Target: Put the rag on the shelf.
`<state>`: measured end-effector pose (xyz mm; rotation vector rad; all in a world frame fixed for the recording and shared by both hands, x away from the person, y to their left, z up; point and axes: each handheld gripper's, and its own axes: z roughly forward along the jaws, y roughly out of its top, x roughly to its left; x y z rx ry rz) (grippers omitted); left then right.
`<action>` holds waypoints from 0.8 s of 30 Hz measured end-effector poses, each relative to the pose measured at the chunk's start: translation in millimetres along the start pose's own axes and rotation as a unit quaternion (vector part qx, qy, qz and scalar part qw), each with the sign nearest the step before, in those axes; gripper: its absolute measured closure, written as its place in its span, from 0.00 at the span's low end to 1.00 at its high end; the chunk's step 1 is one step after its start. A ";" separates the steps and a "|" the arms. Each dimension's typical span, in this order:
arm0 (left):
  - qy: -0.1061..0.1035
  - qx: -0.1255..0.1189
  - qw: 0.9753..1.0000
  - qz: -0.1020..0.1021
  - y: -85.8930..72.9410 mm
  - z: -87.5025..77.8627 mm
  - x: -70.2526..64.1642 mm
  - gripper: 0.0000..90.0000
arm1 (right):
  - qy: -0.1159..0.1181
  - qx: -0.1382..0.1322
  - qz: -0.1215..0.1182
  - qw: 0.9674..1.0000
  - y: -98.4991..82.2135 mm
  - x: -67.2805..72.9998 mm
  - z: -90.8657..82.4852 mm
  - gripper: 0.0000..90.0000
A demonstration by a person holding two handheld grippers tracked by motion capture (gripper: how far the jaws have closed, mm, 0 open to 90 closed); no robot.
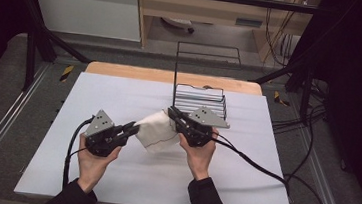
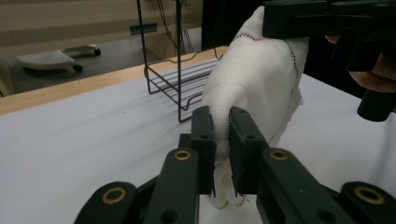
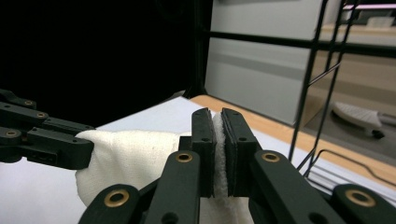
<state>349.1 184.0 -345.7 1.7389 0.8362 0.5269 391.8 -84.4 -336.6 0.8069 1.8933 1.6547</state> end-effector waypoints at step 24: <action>-0.015 -0.072 0.997 0.001 37.1 29.0 -10.8 0.90 | -0.050 -0.066 0.005 0.997 26.0 -18.0 -33.8 0.93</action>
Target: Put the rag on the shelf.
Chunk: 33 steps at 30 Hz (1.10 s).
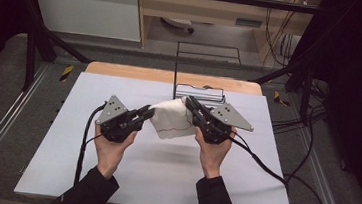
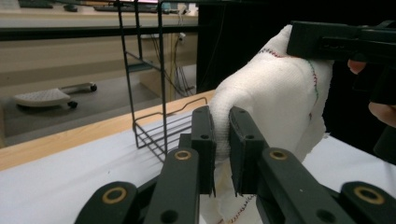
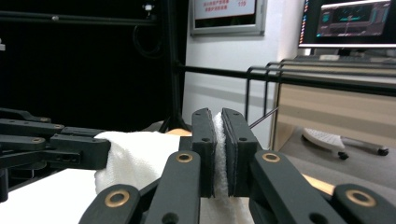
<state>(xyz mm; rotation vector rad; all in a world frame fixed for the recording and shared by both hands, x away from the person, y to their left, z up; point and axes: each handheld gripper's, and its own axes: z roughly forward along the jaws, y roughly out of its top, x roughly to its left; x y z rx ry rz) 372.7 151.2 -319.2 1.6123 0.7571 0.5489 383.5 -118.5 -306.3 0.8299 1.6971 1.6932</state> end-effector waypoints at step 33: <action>-0.016 -0.054 0.998 0.020 56.7 27.9 -9.0 0.90 | -0.042 -0.064 -0.006 0.997 44.6 -25.7 -11.1 0.93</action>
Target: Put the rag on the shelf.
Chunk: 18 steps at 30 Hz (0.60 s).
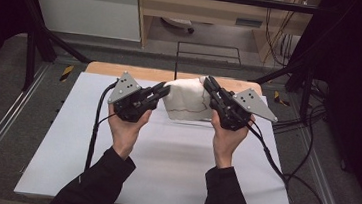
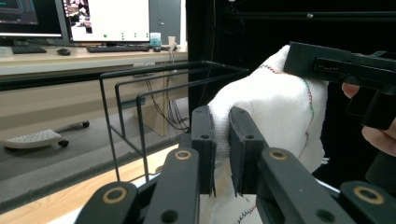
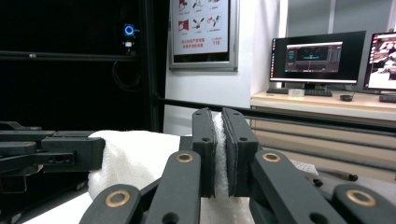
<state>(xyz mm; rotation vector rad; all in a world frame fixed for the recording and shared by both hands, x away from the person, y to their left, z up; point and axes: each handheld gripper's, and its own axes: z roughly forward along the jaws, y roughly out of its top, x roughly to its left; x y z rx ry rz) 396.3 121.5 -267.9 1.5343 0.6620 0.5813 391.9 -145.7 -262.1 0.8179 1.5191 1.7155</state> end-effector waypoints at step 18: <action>0.000 -0.015 1.000 0.003 36.9 19.3 7.6 0.90 | -0.020 -0.017 -0.011 1.000 30.0 -14.3 15.6 0.93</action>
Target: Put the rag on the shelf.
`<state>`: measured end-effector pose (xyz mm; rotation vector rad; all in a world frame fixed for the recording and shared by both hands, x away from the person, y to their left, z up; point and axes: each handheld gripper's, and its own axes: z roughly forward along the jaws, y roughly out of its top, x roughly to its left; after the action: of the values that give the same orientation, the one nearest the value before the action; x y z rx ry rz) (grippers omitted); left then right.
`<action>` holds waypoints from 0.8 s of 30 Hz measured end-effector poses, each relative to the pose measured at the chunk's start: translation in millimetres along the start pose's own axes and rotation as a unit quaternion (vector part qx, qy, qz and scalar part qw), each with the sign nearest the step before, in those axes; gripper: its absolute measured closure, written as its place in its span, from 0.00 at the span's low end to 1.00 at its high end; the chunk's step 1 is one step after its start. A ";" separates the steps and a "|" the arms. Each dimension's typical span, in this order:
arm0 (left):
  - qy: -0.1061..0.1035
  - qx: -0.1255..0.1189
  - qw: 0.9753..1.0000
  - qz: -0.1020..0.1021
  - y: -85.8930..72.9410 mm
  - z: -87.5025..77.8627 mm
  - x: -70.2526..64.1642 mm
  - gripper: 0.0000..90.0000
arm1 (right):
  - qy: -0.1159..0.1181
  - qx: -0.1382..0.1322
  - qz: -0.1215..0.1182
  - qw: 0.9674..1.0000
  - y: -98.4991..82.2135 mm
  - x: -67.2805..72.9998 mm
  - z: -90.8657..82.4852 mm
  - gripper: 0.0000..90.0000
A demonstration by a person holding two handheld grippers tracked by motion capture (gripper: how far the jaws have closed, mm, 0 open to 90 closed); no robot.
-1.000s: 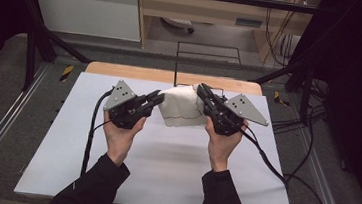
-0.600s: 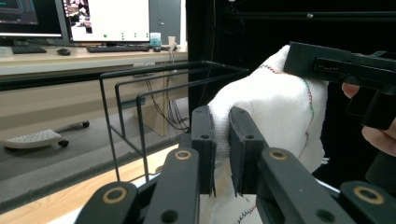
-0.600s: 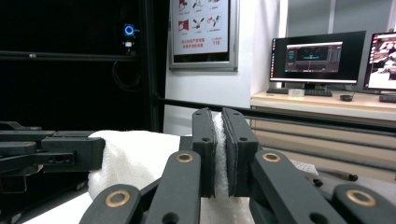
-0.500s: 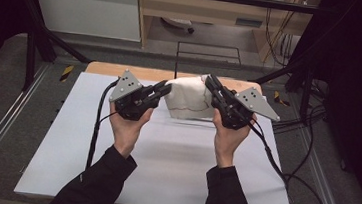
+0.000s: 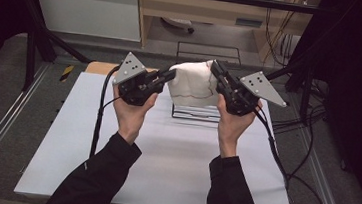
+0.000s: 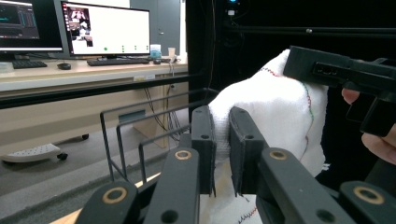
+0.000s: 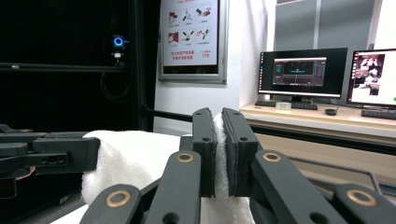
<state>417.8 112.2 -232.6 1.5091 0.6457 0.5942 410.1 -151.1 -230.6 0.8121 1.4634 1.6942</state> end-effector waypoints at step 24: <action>-0.005 -0.011 1.000 0.013 55.3 36.3 8.8 0.90 | -0.020 -0.027 -0.004 0.999 39.9 -27.1 17.8 0.93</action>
<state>452.0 92.2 -178.9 1.5004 0.6101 0.6122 434.1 -167.9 -188.4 0.8046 1.3864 1.6959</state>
